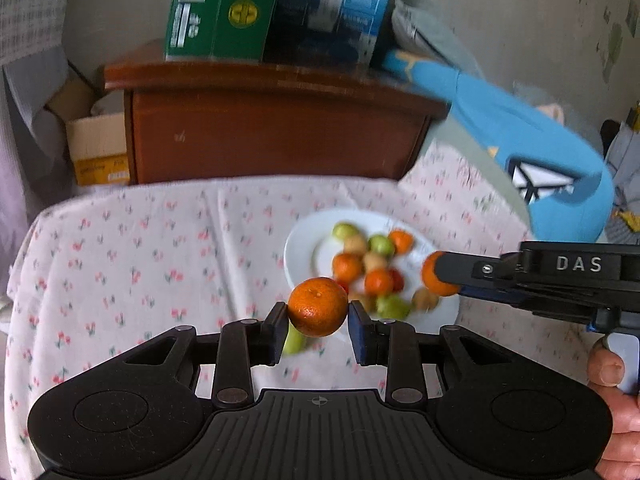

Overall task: Organize fruits
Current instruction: 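Carry the tangerine with the left tool onto the plate while the right tool places its tangerine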

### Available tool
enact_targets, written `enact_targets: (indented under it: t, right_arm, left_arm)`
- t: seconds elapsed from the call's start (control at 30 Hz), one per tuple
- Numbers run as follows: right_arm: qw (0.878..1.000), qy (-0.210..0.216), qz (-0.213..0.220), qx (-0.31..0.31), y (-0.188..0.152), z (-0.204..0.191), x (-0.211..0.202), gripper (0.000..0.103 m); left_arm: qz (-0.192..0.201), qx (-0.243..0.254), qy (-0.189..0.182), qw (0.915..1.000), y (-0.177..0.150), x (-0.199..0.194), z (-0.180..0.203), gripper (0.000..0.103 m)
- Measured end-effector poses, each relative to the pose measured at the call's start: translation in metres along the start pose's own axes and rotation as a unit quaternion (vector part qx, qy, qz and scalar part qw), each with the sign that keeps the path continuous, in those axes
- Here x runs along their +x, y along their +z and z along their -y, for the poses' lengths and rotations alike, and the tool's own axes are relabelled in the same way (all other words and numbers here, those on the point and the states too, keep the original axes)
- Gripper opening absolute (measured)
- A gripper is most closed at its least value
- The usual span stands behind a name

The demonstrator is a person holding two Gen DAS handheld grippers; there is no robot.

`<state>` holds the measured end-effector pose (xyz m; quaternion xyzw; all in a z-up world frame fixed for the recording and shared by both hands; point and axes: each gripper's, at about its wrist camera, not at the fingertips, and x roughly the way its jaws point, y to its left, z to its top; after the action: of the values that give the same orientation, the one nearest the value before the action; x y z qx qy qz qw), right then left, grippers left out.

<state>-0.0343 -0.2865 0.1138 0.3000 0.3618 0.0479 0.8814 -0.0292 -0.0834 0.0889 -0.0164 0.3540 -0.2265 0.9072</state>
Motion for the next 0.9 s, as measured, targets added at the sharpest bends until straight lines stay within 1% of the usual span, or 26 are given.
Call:
enact_targets:
  t: [0.13, 0.27, 0.4, 0.43, 0.53, 0.67, 0.8, 0.9]
  right_arm:
    - [1.000, -0.010, 0.026, -0.004, 0.019, 0.001, -0.014, 0.029]
    - [0.999, -0.025, 0.041, -0.012, 0.035, 0.006, -0.022, 0.029]
    - [0.998, -0.046, 0.033, -0.035, 0.041, 0.013, -0.017, 0.029]
    - [0.998, -0.052, 0.031, -0.031, 0.042, 0.016, -0.013, 0.029]
    - [0.998, -0.059, 0.016, -0.002, 0.041, 0.026, 0.000, 0.029]
    - [0.998, -0.067, 0.004, 0.021, 0.040, 0.034, 0.014, 0.029]
    - [0.996, -0.071, -0.006, 0.054, 0.039, 0.045, 0.024, 0.029]
    - [0.995, -0.080, -0.009, 0.062, 0.038, 0.050, 0.029, 0.029]
  left_arm:
    - [0.008, -0.006, -0.009, 0.9999, 0.019, 0.001, -0.002, 0.029]
    - [0.009, -0.018, -0.009, 0.9998, 0.032, 0.009, -0.007, 0.029]
    - [-0.003, -0.016, -0.001, 0.9999, 0.037, 0.026, -0.010, 0.029]
    - [-0.007, -0.016, 0.000, 0.9998, 0.037, 0.031, -0.011, 0.029]
    - [-0.020, -0.024, -0.004, 0.9995, 0.039, 0.045, -0.013, 0.029]
    - [-0.026, -0.011, -0.004, 0.9996, 0.041, 0.061, -0.011, 0.029]
    - [-0.035, -0.009, -0.009, 0.9993, 0.044, 0.077, -0.010, 0.029]
    - [-0.038, -0.004, -0.008, 0.9992, 0.045, 0.088, -0.009, 0.030]
